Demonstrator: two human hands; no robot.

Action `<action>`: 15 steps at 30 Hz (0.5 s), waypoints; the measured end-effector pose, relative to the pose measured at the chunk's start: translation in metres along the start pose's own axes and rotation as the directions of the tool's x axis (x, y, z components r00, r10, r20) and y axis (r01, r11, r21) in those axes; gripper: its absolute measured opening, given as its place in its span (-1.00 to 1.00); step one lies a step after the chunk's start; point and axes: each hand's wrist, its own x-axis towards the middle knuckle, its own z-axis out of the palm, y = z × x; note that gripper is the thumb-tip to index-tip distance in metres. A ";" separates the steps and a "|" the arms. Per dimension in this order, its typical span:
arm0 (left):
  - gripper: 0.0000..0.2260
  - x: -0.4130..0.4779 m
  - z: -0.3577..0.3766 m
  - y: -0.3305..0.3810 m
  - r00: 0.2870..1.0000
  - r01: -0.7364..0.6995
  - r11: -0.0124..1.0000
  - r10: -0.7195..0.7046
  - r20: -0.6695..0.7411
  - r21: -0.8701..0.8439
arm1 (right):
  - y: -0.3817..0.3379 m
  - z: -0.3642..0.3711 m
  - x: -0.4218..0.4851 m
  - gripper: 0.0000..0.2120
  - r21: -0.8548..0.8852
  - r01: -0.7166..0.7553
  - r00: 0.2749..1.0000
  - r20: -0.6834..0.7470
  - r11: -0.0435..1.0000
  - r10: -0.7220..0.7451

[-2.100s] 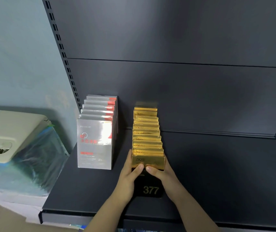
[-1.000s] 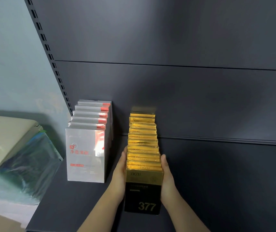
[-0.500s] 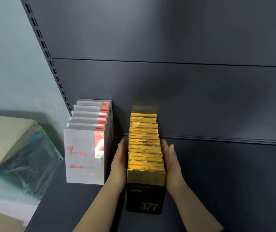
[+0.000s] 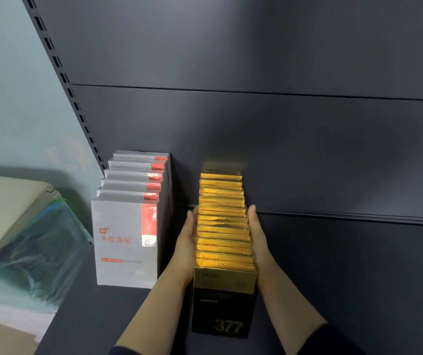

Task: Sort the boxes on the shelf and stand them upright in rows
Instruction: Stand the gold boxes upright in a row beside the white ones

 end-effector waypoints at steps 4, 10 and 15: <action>-0.59 0.002 0.001 0.001 1.000 -0.013 1.000 0.013 0.014 0.028 | 0.000 0.000 0.002 -0.29 0.023 -0.004 1.000 0.013 1.000 0.004; -0.61 -0.001 0.004 0.003 0.999 -0.019 0.999 0.020 -0.037 0.045 | -0.005 0.000 -0.003 -0.38 -0.098 0.023 0.999 -0.036 0.995 -0.026; -0.53 -0.020 -0.007 -0.010 0.986 0.029 0.999 -0.033 -0.162 -0.024 | 0.007 -0.021 -0.021 -0.55 -0.251 0.103 0.989 -0.080 0.963 -0.126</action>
